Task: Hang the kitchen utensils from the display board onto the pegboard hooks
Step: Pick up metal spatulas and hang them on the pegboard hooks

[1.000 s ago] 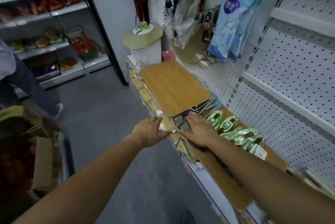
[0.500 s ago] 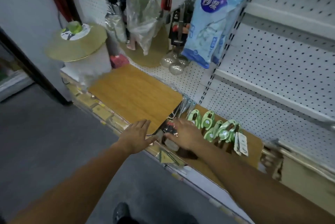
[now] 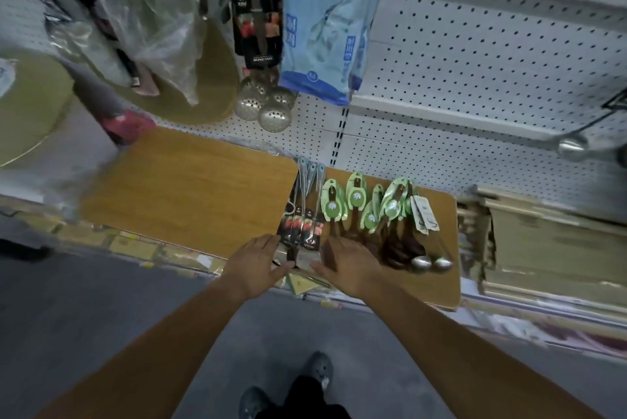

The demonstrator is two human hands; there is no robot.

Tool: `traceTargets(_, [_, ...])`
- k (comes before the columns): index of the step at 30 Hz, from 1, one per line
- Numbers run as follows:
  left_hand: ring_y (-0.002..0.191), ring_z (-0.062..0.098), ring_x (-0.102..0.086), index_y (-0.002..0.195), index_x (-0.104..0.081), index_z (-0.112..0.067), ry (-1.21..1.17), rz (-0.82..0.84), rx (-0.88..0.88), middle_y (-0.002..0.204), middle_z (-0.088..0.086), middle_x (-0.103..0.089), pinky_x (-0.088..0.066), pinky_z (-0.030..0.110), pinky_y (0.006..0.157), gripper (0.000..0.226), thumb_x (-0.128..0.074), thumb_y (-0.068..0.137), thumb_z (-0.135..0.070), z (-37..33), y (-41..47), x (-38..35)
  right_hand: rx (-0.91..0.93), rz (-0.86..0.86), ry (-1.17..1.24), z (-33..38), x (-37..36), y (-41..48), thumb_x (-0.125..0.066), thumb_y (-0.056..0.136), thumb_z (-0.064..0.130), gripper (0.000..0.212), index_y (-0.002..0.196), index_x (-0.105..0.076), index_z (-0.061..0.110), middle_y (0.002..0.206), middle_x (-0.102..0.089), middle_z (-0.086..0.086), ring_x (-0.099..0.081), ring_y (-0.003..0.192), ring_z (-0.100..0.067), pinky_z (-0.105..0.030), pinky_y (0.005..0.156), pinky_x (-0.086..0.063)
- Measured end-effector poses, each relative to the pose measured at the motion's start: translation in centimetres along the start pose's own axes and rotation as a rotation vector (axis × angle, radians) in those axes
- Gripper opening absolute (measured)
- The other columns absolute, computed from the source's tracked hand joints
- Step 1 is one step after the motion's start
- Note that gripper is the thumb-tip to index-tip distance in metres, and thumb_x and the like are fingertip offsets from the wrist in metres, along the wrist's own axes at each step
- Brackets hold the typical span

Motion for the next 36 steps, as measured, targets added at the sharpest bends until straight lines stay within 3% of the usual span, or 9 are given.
traceTargets(4, [0.137, 0.024, -0.040, 0.149, -0.033, -0.017, -0.004, 0.034, 0.007, 0.152, 0.006, -0.041, -0.037, 0.037, 0.111, 0.082, -0.026, 0.088, -0.071, 0.0, 2.0, -1.5, -0.027, 0.004, 0.060, -1.9, -1.3, 2.1, -0.040, 0.095, 0.065, 0.071, 0.145, -0.039, 0.015, 0.140, -0.051, -0.009, -0.050, 0.126, -0.029, -0.036, 0.101, -0.039])
traceTargets(7, [0.135, 0.025, -0.043, 0.148, -0.037, -0.014, -0.036, 0.032, 0.013, 0.149, 0.008, -0.045, -0.038, 0.036, 0.109, 0.068, -0.040, 0.095, -0.058, 0.4, 3.7, -2.8, -0.044, 0.008, 0.118, -2.8, -2.3, 3.8, -0.044, 0.096, 0.062, 0.063, 0.137, -0.046, 0.014, 0.135, -0.054, -0.010, -0.052, 0.122, -0.030, -0.037, 0.098, -0.042])
traceTargets(14, [0.126, 0.027, -0.050, 0.145, -0.042, -0.014, -0.086, 0.017, 0.014, 0.139, 0.009, -0.053, -0.049, 0.039, 0.097, 0.051, -0.052, 0.095, -0.021, 1.2, 10.6, -5.8, -0.096, -0.020, 0.220, -4.9, -5.5, 10.0, -0.059, 0.095, 0.035, 0.053, 0.140, -0.045, 0.012, 0.131, -0.056, -0.012, -0.052, 0.123, -0.031, -0.039, 0.098, -0.048])
traceTargets(19, [0.117, 0.029, -0.056, 0.144, -0.043, -0.020, -0.110, -0.001, 0.018, 0.131, 0.011, -0.058, -0.053, 0.040, 0.090, 0.052, -0.056, 0.093, -0.018, 1.0, 15.5, -7.8, -0.176, -0.026, 0.277, -6.0, -7.7, 14.9, -0.064, 0.091, 0.029, 0.034, 0.118, -0.056, 0.010, 0.117, -0.060, -0.014, -0.058, 0.110, -0.030, -0.042, 0.092, -0.052])
traceTargets(24, [0.094, 0.028, -0.063, 0.115, -0.052, -0.017, -0.142, 0.030, 0.123, 0.102, 0.009, -0.065, -0.055, 0.041, 0.075, 0.028, -0.060, 0.089, -0.013, 1.0, 19.0, -11.5, -0.266, -0.022, 0.323, -6.5, -11.1, 18.8, -0.067, 0.089, 0.025, 0.030, 0.113, -0.055, 0.012, 0.102, -0.058, -0.007, -0.063, 0.100, -0.029, -0.033, 0.078, -0.051])
traceTargets(26, [0.096, 0.030, -0.063, 0.116, -0.051, -0.017, -0.211, 0.024, 0.176, 0.104, 0.009, -0.065, -0.055, 0.041, 0.078, 0.031, -0.061, 0.087, -0.013, 1.2, 20.2, -13.0, -0.303, -0.026, 0.356, -6.7, -12.7, 20.4, -0.068, 0.089, 0.027, 0.031, 0.114, -0.056, 0.012, 0.105, -0.062, -0.009, -0.062, 0.097, -0.027, -0.032, 0.075, -0.047])
traceTargets(29, [0.103, 0.031, -0.063, 0.119, -0.054, -0.010, -0.299, 0.007, 0.252, 0.110, 0.013, -0.066, -0.049, 0.034, 0.078, 0.030, -0.061, 0.090, -0.014, 1.6, 22.2, -14.6, -0.397, -0.032, 0.481, -7.0, -13.9, 22.4, -0.064, 0.092, 0.027, 0.016, 0.096, -0.058, 0.013, 0.088, -0.059, -0.006, -0.060, 0.088, -0.025, -0.028, 0.069, -0.038])
traceTargets(32, [0.104, 0.032, -0.063, 0.119, -0.053, -0.004, -0.393, -0.068, 0.337, 0.112, 0.016, -0.065, -0.051, 0.037, 0.082, 0.033, -0.062, 0.091, -0.018, 2.3, 24.1, -15.6, -0.489, -0.073, 0.627, -7.1, -14.3, 24.1, -0.070, 0.089, 0.032, 0.020, 0.091, -0.061, 0.014, 0.086, -0.059, -0.003, -0.058, 0.084, -0.022, -0.026, 0.069, -0.041])
traceTargets(36, [0.093, 0.026, -0.065, 0.111, -0.060, -0.005, -0.474, -0.170, 0.407, 0.105, 0.012, -0.065, -0.053, 0.034, 0.073, 0.028, -0.064, 0.088, -0.020, 2.8, 25.4, -16.6, -0.580, -0.089, 0.705, -7.5, -15.1, 26.0, -0.082, 0.079, 0.037, 0.031, 0.081, -0.060, 0.015, 0.086, -0.064, -0.003, -0.061, 0.081, -0.020, -0.026, 0.068, -0.043])
Point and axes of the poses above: each hand's wrist, its own y-axis towards the middle knuckle, its own x-axis out of the back of the hand, z = x × y, the point moved 2 cm from there along y, towards the middle knuckle
